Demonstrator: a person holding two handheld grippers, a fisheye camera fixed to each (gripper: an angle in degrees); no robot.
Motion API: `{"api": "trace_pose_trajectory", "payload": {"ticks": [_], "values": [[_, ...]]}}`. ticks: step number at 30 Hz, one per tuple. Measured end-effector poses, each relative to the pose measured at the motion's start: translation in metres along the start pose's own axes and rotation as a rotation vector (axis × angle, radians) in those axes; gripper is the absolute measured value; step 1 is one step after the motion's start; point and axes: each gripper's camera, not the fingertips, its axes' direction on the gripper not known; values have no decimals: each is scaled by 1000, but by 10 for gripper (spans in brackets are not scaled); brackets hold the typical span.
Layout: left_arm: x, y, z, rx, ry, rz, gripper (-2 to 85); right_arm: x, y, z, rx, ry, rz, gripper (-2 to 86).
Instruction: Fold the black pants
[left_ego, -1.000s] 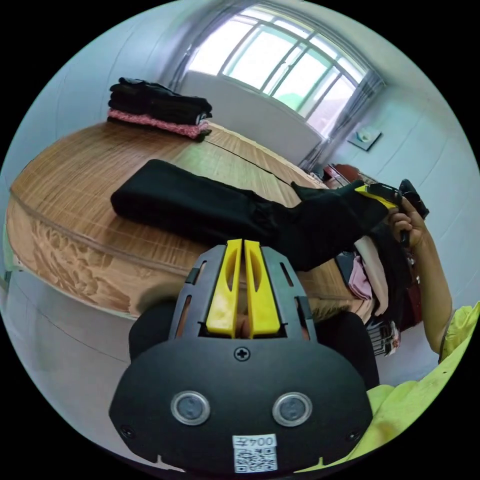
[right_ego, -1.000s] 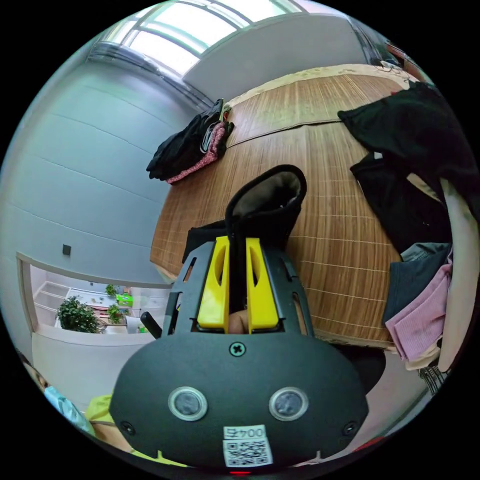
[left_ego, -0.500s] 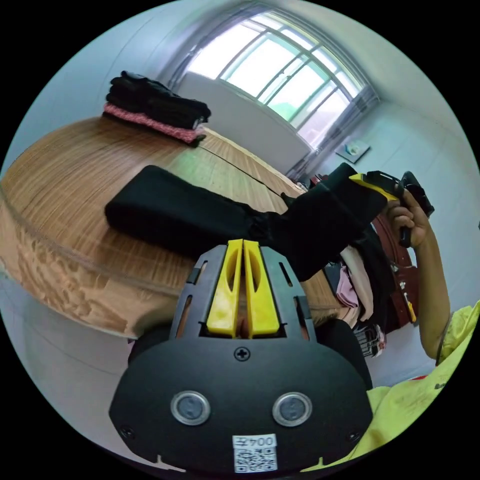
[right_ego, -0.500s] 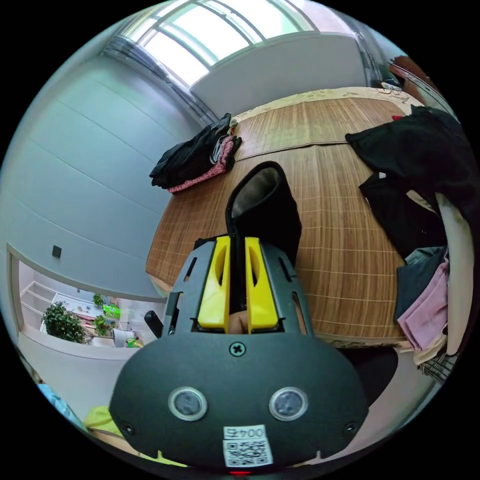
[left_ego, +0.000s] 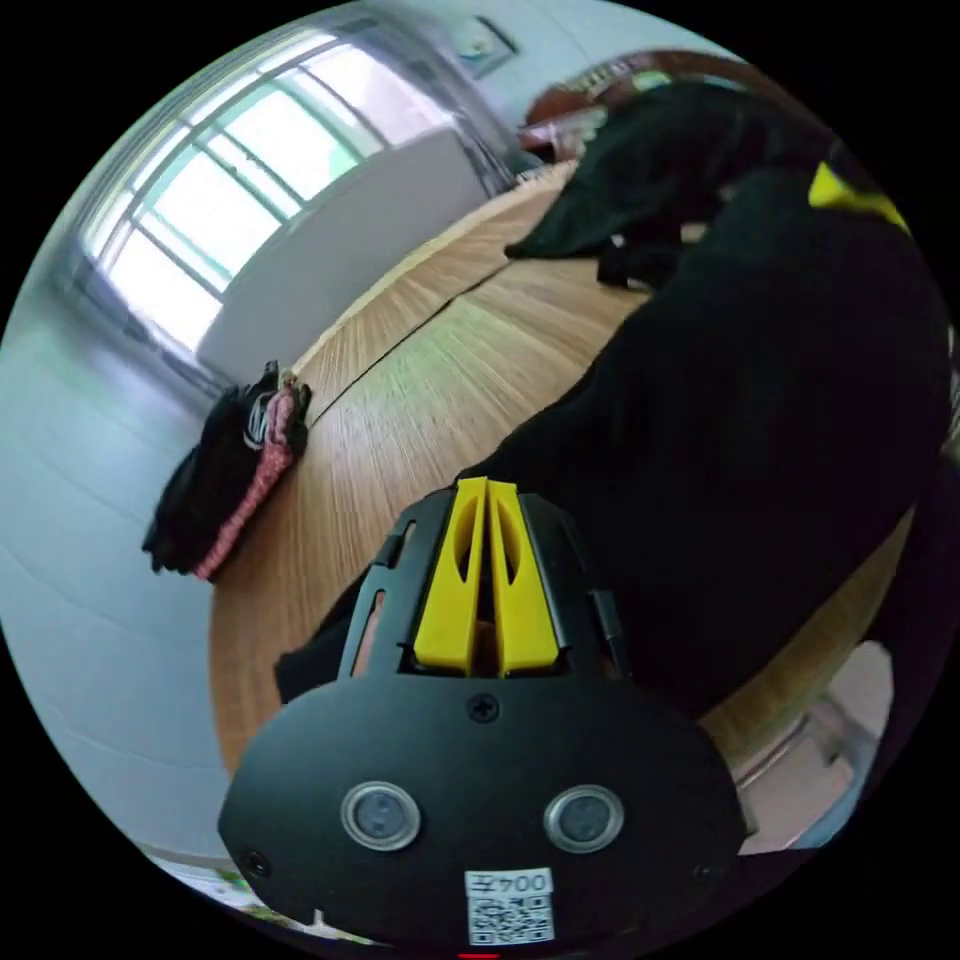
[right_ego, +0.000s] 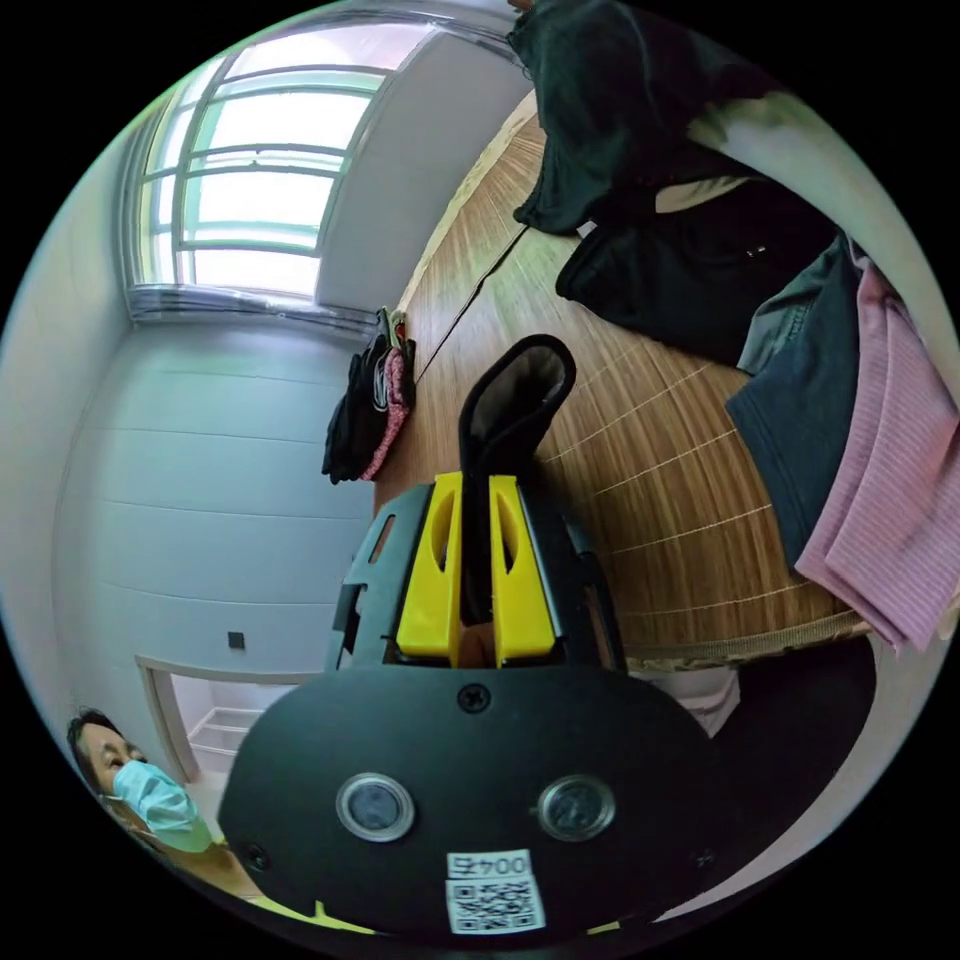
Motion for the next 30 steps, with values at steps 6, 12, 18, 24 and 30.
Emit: {"api": "trace_pose_trajectory", "payload": {"ticks": [6, 12, 18, 24, 30], "values": [[60, 0, 12, -36, -218, 247, 3, -21, 0, 0, -28, -136, -67, 44], [55, 24, -34, 68, -228, 227, 5, -57, -3, 9, -48, -153, -140, 42], [22, 53, -60, 102, -202, 66, 5, -83, 2, 27, -63, -123, -153, 42], [-28, 91, -40, 31, 256, -236, 4, -125, 11, 52, -60, -90, -183, 45], [-110, 163, -7, 72, 803, -889, 4, -196, 31, 97, -81, -82, -257, 42]]}}
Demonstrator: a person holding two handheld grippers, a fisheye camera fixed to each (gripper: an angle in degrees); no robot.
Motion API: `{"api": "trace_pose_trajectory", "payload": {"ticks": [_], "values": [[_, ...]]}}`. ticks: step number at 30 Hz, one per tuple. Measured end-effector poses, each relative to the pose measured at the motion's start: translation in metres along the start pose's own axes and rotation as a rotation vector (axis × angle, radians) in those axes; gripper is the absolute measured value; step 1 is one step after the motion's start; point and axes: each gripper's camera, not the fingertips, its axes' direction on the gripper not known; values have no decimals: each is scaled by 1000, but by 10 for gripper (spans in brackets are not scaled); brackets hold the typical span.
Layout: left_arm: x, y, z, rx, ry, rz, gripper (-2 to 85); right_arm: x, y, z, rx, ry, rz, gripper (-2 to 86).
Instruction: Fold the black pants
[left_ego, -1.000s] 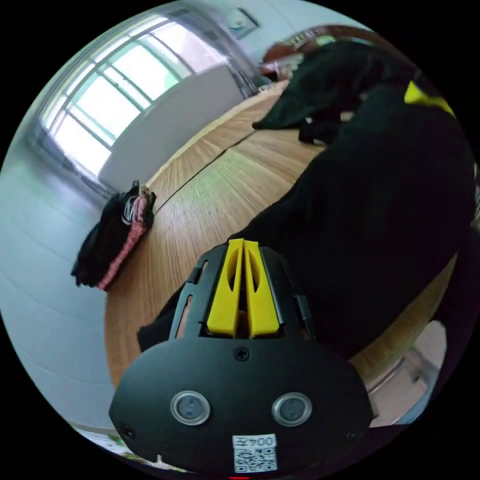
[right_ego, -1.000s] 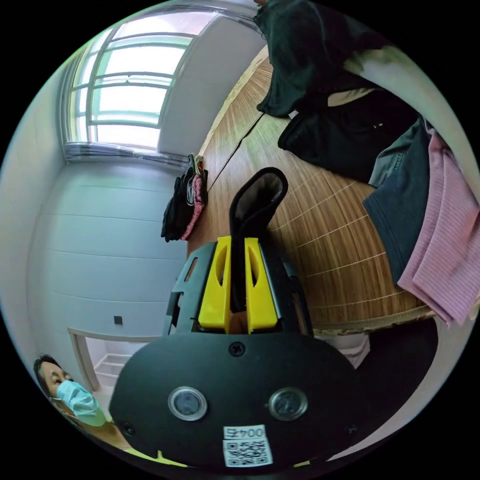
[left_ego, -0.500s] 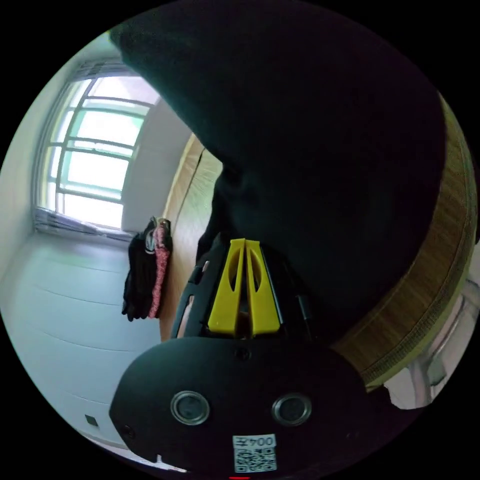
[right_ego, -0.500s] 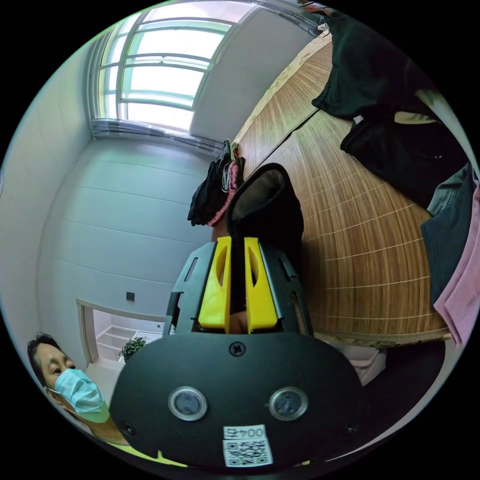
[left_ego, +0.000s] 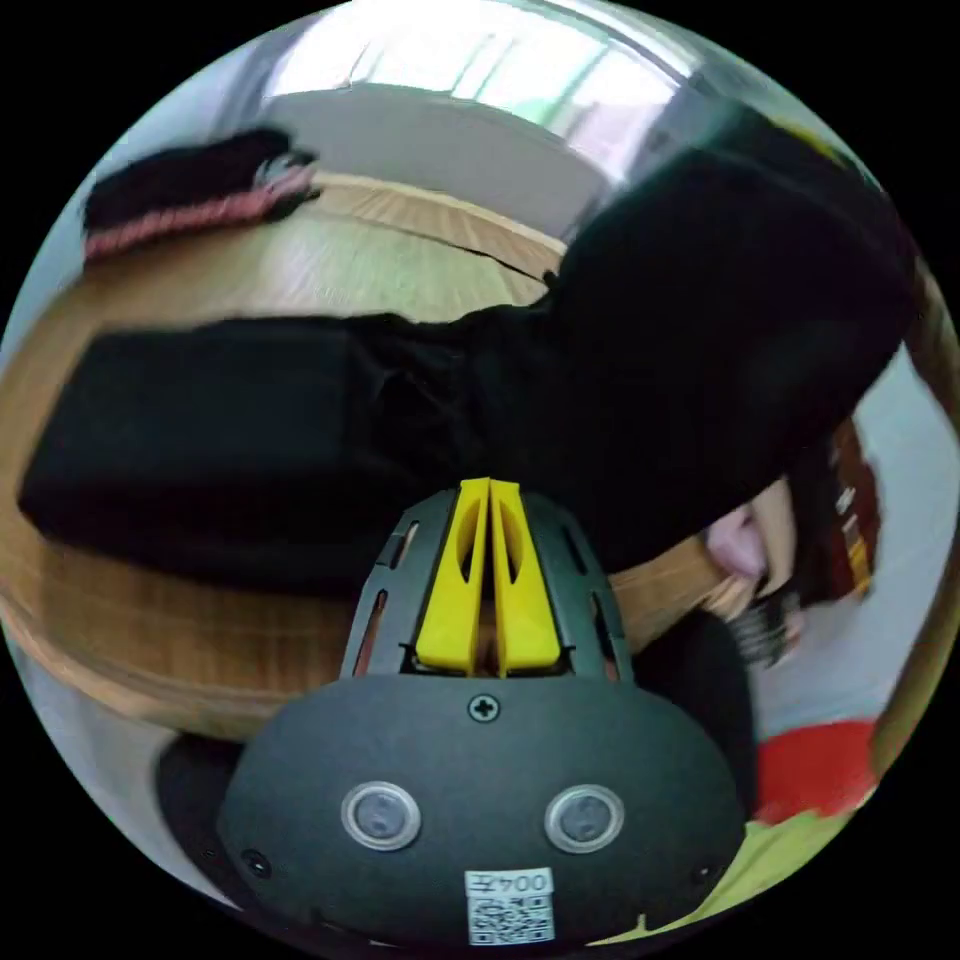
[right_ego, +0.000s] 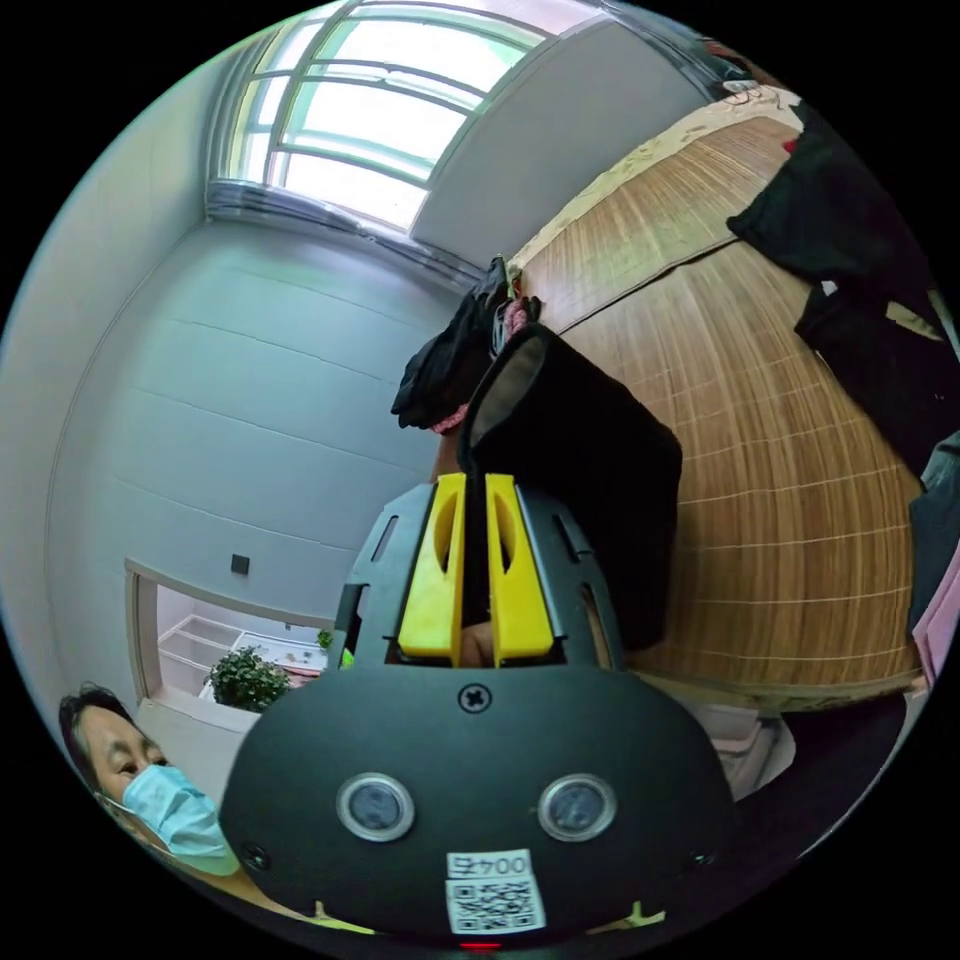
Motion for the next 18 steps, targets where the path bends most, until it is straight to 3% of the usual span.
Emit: {"api": "trace_pose_trajectory", "payload": {"ticks": [3, 5, 11, 18], "values": [[-63, 25, -7, 94, 331, -325, 3, -37, -1, 39, -22, 11, -47, 40], [-82, 37, -14, 139, 421, -403, 2, -55, 0, 69, -42, 22, -74, 39], [-103, 59, -40, 148, 398, -508, 2, -93, 18, 205, -160, 117, -136, 38], [-119, 66, -47, 115, 399, -506, 3, -87, 64, 385, -300, 364, -236, 38]]}}
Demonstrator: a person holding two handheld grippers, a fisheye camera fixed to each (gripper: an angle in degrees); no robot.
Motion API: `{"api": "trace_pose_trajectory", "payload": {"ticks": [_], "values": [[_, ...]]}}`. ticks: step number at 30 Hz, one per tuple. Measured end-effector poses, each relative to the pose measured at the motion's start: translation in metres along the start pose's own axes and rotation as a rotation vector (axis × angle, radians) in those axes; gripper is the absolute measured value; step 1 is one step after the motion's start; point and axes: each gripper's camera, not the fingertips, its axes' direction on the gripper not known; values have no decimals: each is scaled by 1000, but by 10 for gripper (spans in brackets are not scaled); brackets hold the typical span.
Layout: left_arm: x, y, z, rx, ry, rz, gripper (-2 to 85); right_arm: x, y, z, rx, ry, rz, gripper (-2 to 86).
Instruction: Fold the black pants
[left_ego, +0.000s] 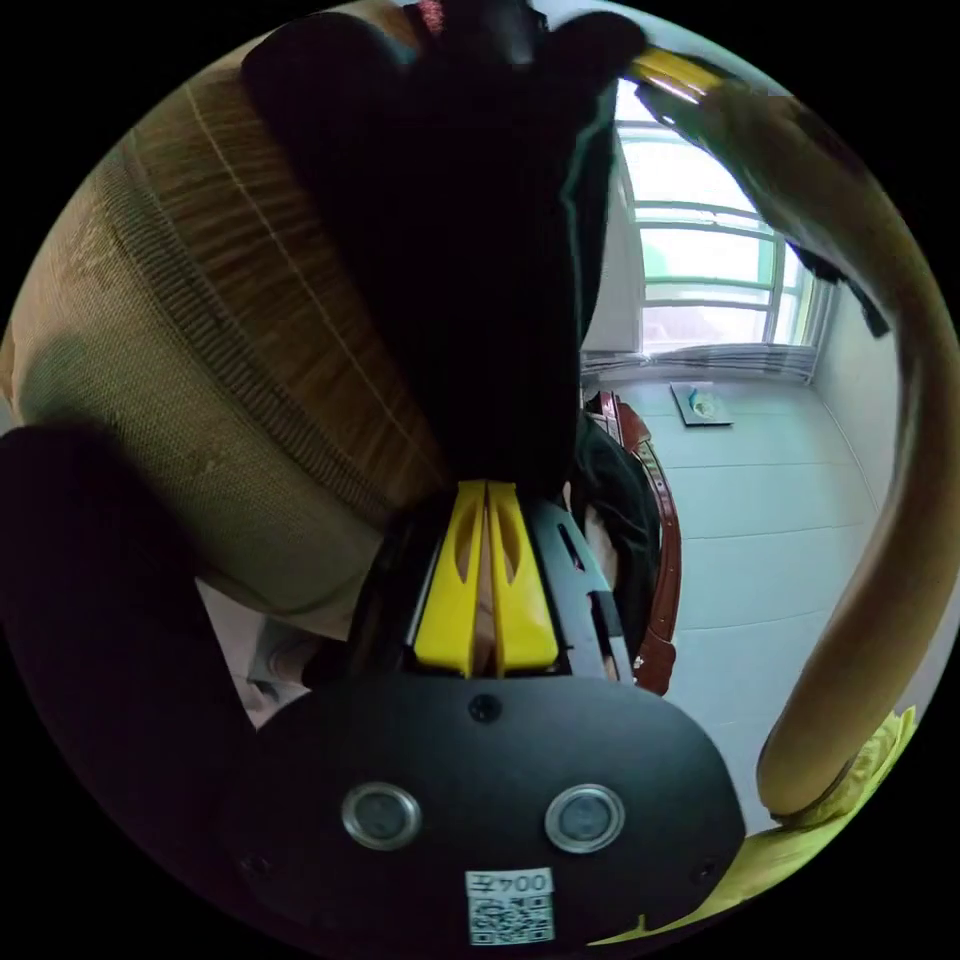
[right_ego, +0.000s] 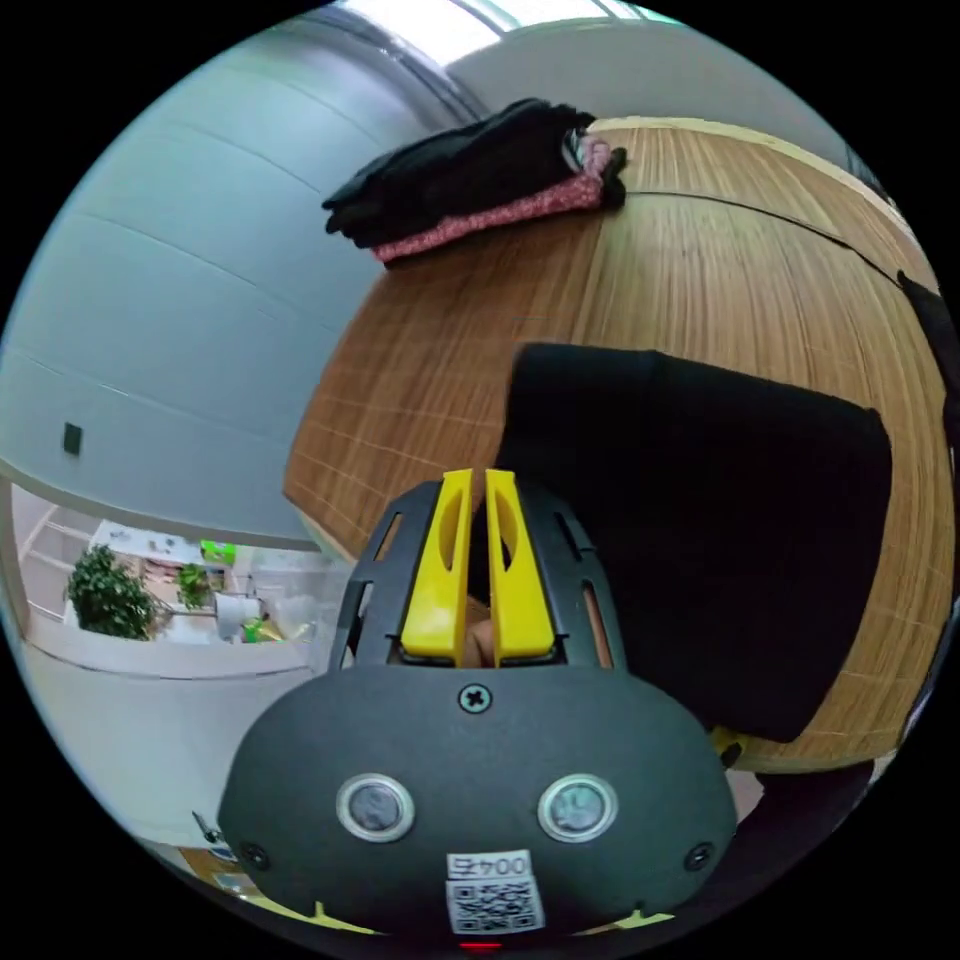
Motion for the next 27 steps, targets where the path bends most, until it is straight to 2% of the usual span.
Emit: {"api": "trace_pose_trajectory", "payload": {"ticks": [2, 5, 8, 11, 15, 19, 26, 27], "values": [[-4, 0, -1, -2, 14, -2, 3, -13, 4, 28, -35, 28, -68, 45], [1, 2, -2, 8, -10, 40, 3, -48, 20, 19, 39, 11, -248, 58], [8, 5, -9, 43, -31, 75, 4, -54, 38, -41, 223, 11, -393, 63], [18, 10, -30, 136, -40, 90, 6, 0, 55, -105, 359, 55, -414, 64], [29, 7, -77, 317, -96, 141, 17, 141, 91, -149, 317, 24, -163, 114], [26, -13, -105, 404, -224, 134, 45, 253, 142, -132, 200, -118, 121, 163], [48, -41, -96, 443, -399, 194, 70, 311, 161, -85, 122, -325, 316, 153], [49, -42, -89, 440, -453, 198, 59, 313, 157, -76, 95, -363, 314, 115]]}}
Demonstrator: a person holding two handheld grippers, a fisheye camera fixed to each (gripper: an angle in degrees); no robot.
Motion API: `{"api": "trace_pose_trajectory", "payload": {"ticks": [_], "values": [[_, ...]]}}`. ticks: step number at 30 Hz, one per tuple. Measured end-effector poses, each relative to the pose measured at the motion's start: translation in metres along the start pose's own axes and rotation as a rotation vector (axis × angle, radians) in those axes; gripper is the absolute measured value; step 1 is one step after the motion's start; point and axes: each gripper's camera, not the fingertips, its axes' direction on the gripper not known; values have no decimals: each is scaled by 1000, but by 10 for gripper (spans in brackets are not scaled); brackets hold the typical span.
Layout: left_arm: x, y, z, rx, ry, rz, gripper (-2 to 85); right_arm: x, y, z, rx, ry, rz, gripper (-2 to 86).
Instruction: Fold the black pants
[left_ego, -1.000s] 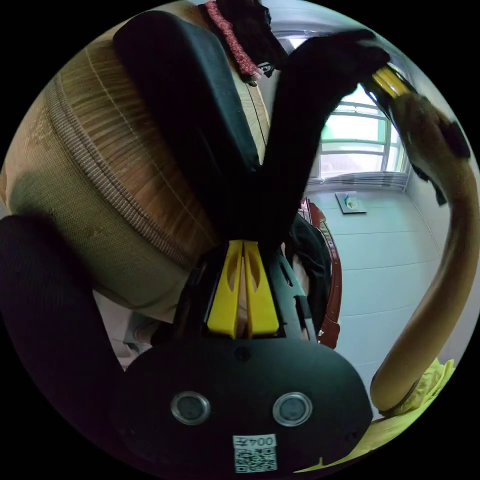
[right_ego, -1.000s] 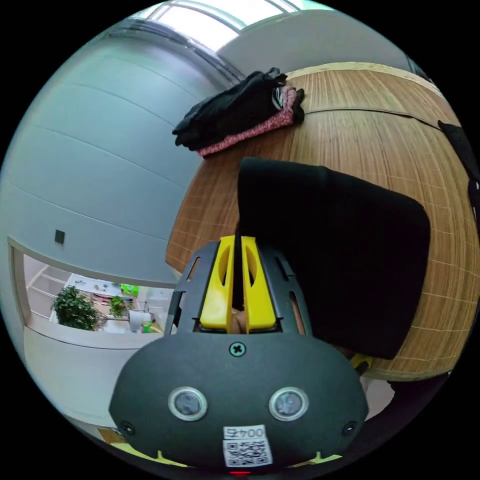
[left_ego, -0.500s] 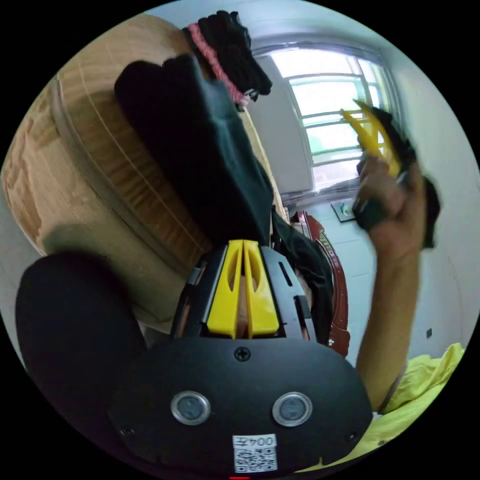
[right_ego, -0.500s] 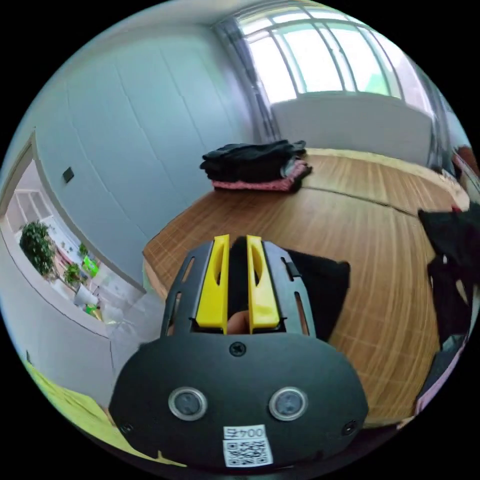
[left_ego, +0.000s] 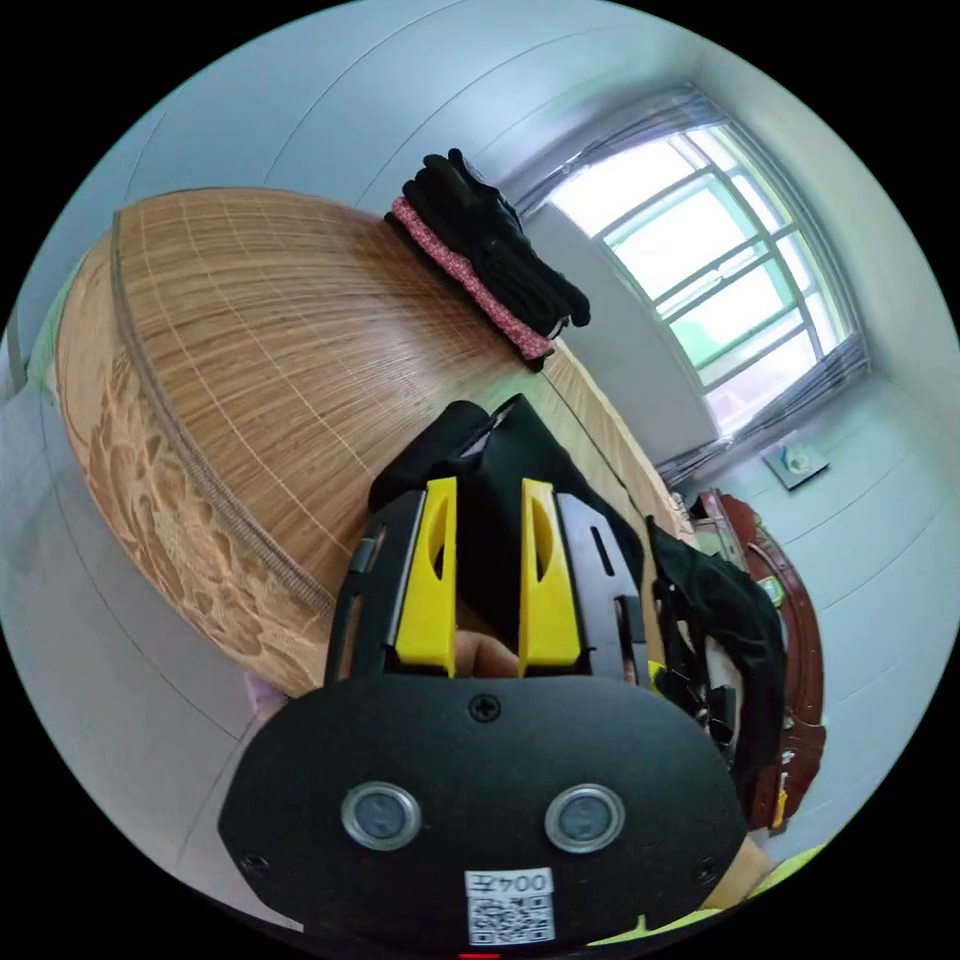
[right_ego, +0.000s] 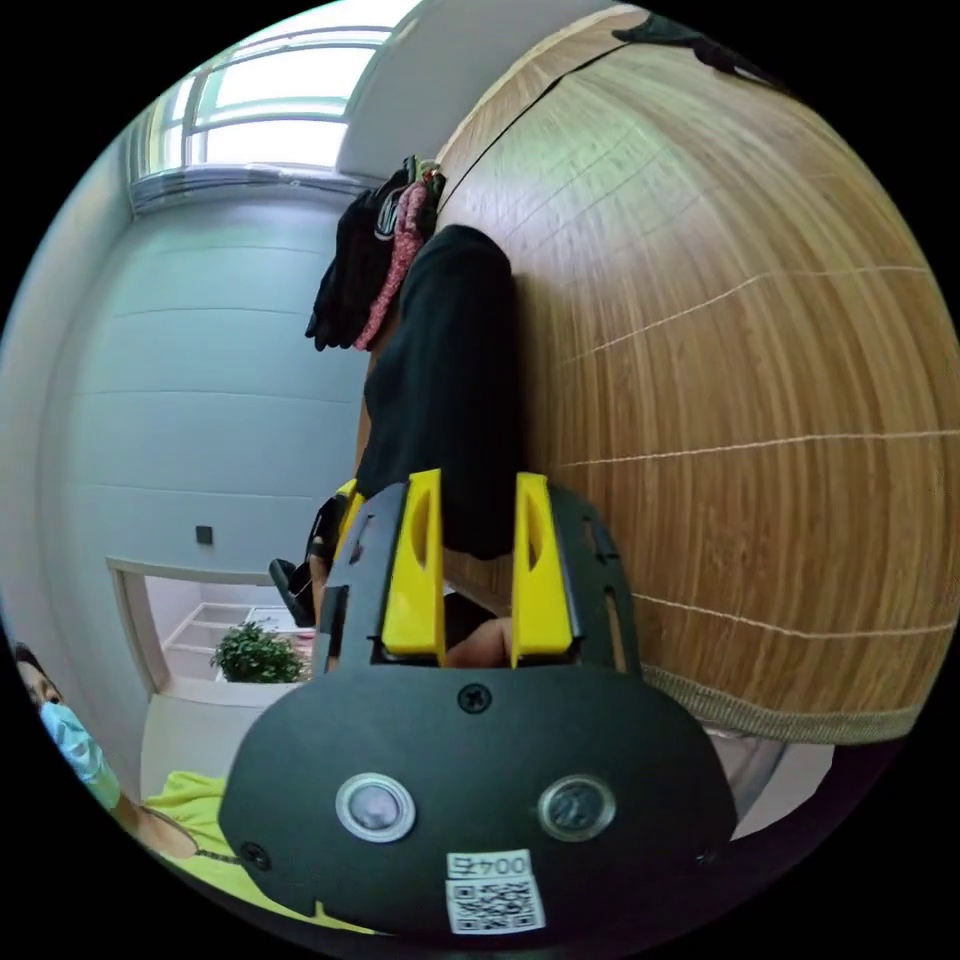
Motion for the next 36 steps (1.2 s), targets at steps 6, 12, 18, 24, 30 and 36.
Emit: {"api": "trace_pose_trajectory", "payload": {"ticks": [6, 12, 18, 24, 30, 36], "values": [[20, 18, -17, 76, -156, -26, 11, -32, 17, 11, -24, 130, -98, 85], [117, 30, -14, 202, -137, 266, 3, -12, 10, -41, 142, 195, -167, 44], [148, 18, 76, 8, -179, 309, 1, -28, -71, -61, 230, 120, -230, -5], [125, 26, 96, -71, -200, 267, 1, -71, -123, 11, -9, 286, -448, -8], [126, 32, 95, -45, -219, 304, 2, -43, -143, 31, -119, 320, -342, -8], [118, 22, 87, -56, -168, 263, 6, -46, -118, 11, -81, 271, -388, -7]]}}
